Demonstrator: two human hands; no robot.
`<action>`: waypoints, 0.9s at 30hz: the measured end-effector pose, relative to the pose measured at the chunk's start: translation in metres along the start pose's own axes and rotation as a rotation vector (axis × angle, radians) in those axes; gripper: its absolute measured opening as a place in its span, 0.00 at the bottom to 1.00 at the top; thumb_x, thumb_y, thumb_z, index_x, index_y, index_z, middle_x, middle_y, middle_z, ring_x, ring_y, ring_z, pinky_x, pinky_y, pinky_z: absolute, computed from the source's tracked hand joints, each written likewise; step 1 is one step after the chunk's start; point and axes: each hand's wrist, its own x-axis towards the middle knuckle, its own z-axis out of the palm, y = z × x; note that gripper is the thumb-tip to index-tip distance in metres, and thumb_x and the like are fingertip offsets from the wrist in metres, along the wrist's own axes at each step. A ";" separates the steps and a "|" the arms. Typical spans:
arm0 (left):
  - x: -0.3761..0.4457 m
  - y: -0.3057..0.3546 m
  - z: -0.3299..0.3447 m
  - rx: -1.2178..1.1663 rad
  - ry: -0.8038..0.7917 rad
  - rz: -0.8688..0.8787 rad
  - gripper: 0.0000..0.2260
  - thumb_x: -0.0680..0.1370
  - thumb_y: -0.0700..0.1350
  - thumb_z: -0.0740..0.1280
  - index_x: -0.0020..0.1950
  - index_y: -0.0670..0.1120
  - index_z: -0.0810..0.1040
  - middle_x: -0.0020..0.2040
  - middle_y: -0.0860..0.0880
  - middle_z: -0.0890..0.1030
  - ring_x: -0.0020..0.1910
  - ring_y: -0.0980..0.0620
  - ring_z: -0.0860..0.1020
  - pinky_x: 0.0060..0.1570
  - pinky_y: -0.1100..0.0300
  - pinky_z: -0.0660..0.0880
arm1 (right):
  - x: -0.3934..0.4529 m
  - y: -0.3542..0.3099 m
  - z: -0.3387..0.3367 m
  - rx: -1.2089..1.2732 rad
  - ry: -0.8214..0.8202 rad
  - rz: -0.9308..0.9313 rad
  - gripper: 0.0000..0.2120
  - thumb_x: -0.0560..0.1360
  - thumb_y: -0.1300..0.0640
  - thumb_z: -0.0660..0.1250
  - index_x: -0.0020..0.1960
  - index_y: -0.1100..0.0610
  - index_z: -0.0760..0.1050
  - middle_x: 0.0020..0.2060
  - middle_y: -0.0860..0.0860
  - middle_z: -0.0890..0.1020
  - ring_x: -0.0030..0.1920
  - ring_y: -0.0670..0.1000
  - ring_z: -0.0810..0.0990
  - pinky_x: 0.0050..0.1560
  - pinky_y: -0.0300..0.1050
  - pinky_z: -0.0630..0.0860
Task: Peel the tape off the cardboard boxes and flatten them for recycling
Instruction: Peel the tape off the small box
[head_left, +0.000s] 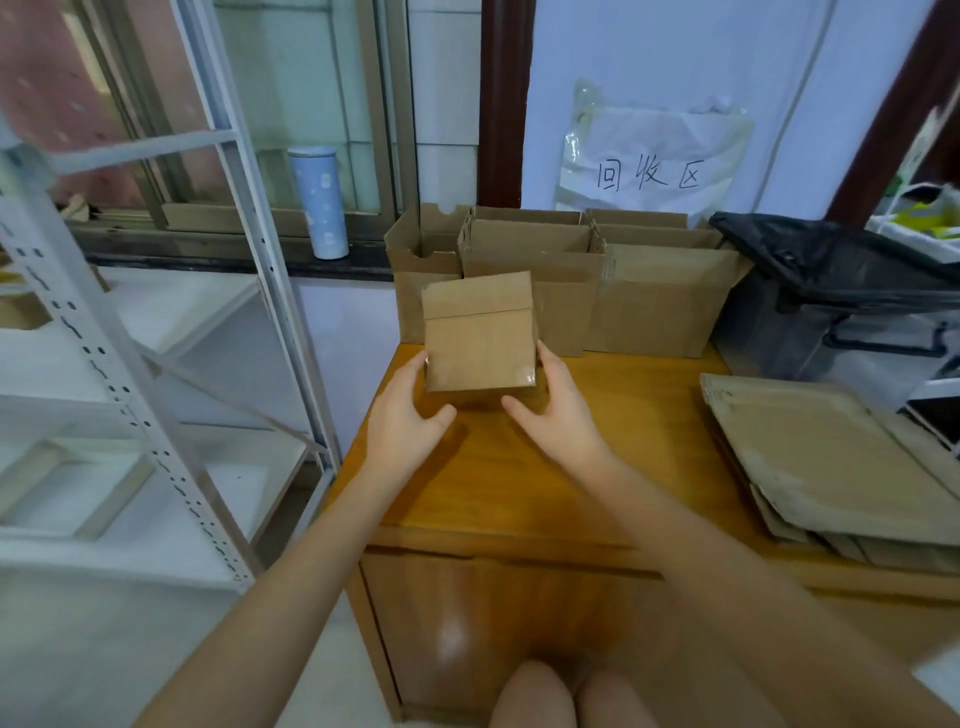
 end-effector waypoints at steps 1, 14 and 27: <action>-0.005 0.005 0.001 -0.019 0.001 0.013 0.31 0.75 0.49 0.69 0.75 0.51 0.60 0.71 0.51 0.69 0.69 0.52 0.68 0.67 0.52 0.67 | -0.006 -0.001 -0.007 0.007 0.014 -0.002 0.37 0.75 0.53 0.69 0.77 0.52 0.53 0.73 0.49 0.64 0.73 0.48 0.62 0.69 0.46 0.62; -0.040 0.075 0.011 -0.222 -0.004 0.118 0.32 0.75 0.43 0.71 0.75 0.51 0.61 0.71 0.53 0.69 0.69 0.56 0.67 0.65 0.62 0.66 | -0.060 -0.004 -0.084 0.057 0.147 0.018 0.31 0.76 0.44 0.65 0.75 0.52 0.60 0.71 0.48 0.68 0.70 0.47 0.66 0.70 0.48 0.66; -0.057 0.128 0.018 -0.320 -0.336 0.109 0.39 0.71 0.50 0.74 0.77 0.51 0.57 0.70 0.56 0.67 0.67 0.57 0.67 0.64 0.60 0.70 | -0.076 -0.015 -0.140 -0.341 0.158 0.274 0.29 0.79 0.35 0.49 0.40 0.57 0.75 0.35 0.50 0.79 0.37 0.49 0.76 0.39 0.46 0.71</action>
